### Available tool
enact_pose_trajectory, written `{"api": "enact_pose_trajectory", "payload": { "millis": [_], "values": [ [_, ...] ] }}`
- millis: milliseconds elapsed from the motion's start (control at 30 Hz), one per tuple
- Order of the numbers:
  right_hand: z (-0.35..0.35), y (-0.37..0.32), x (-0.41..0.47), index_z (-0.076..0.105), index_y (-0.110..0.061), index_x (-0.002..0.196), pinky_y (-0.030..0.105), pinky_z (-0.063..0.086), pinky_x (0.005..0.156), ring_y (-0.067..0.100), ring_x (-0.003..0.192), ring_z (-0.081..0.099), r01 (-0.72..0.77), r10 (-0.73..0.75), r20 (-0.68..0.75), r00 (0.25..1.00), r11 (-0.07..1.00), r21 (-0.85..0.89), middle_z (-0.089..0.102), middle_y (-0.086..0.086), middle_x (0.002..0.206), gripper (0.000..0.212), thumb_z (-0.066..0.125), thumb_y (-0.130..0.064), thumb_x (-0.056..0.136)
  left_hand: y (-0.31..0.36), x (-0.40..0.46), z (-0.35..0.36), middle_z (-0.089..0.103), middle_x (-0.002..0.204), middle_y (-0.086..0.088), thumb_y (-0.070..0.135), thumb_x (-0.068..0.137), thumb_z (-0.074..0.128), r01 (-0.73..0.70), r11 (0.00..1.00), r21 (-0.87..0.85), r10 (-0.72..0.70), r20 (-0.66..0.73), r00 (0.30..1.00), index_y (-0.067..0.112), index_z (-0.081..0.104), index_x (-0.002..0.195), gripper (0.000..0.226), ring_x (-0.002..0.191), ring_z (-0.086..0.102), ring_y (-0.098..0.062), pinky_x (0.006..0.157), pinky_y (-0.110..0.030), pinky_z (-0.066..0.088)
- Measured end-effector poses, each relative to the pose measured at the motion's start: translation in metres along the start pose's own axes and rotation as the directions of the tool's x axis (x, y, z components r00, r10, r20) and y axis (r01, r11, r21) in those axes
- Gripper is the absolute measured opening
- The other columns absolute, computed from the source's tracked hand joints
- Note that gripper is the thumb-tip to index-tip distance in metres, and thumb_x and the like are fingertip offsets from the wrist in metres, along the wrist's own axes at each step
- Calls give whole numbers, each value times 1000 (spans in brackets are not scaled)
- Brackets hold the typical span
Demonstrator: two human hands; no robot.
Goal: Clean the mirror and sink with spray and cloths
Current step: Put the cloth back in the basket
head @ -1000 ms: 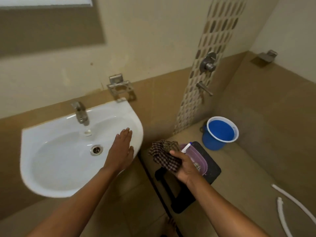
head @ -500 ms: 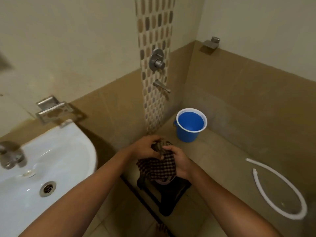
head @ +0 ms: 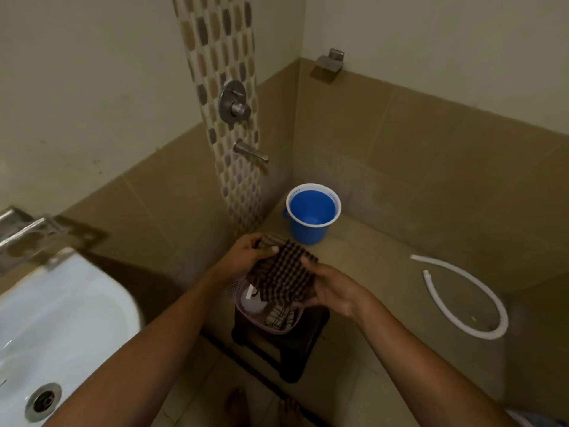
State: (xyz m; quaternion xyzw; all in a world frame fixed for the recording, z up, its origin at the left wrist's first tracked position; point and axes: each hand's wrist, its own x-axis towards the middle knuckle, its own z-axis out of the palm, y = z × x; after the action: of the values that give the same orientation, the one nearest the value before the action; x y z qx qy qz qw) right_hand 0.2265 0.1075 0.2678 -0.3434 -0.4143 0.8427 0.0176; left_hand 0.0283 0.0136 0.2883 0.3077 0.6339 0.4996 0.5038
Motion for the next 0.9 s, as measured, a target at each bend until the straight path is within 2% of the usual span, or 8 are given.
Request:
{"api": "enact_pose_trajectory", "payload": {
  "millis": [67,167,400,533,633,733,800,900],
  "values": [
    [-1,7,7,56,-9,135,45,55,96,28,116,66,42,-49,-97,994,996,-73,70,11,124,56,71,-30,85,-7,5,-5,71,105,-9,9,91,59,39,996,-77,-41,-25,999,4,64,112,22,95,69,-22,74,-26,57],
    [5,20,19,63,-11,125,36,60,82,22,103,70,88,-97,-199,975,995,-53,72,9,118,35,69,-14,91,-18,11,-11,71,101,-5,1,88,60,126,988,-95,-123,38,992,9,63,109,22,93,68,-21,69,-25,57],
    [11,37,35,64,-20,120,39,61,77,22,102,70,74,-101,-313,944,992,-98,74,2,114,34,71,-9,89,-43,25,-29,68,81,-3,-25,74,58,262,965,4,-261,129,957,9,57,109,48,76,66,-19,58,-31,57],
    [15,44,50,63,-23,104,33,60,68,24,97,70,43,-182,-515,838,962,-271,72,5,110,25,71,-7,86,-54,34,-25,66,86,-7,-19,74,64,275,958,78,-279,51,959,12,57,95,38,79,63,-23,71,-39,56],
    [21,48,60,64,-19,110,40,58,83,25,98,68,-78,-344,-573,744,807,-586,72,4,107,28,72,-23,84,-56,35,-8,62,83,0,-18,79,58,252,963,92,-251,-18,968,12,56,90,32,72,62,-10,55,-22,52],
    [40,46,58,63,-17,115,38,56,83,27,98,66,-157,-461,-541,703,642,-751,70,6,107,35,64,-35,85,-63,40,6,63,77,-2,-10,82,60,183,983,22,-181,-65,981,10,61,84,20,68,67,-8,54,-16,50],
    [55,45,58,61,-17,120,36,54,80,30,98,64,-188,-509,-483,713,524,-831,61,8,111,35,59,-34,89,-66,41,12,64,82,-3,4,85,63,205,975,-82,-212,-90,973,8,61,92,8,80,64,-19,59,-20,51],
    [77,51,63,48,-15,139,32,48,77,29,99,62,-235,-508,-396,765,352,-906,50,9,123,48,56,-30,95,-67,42,14,63,87,0,18,90,64,227,968,-103,-238,-113,965,6,58,105,19,81,60,-13,60,-17,48]
  ]
}}
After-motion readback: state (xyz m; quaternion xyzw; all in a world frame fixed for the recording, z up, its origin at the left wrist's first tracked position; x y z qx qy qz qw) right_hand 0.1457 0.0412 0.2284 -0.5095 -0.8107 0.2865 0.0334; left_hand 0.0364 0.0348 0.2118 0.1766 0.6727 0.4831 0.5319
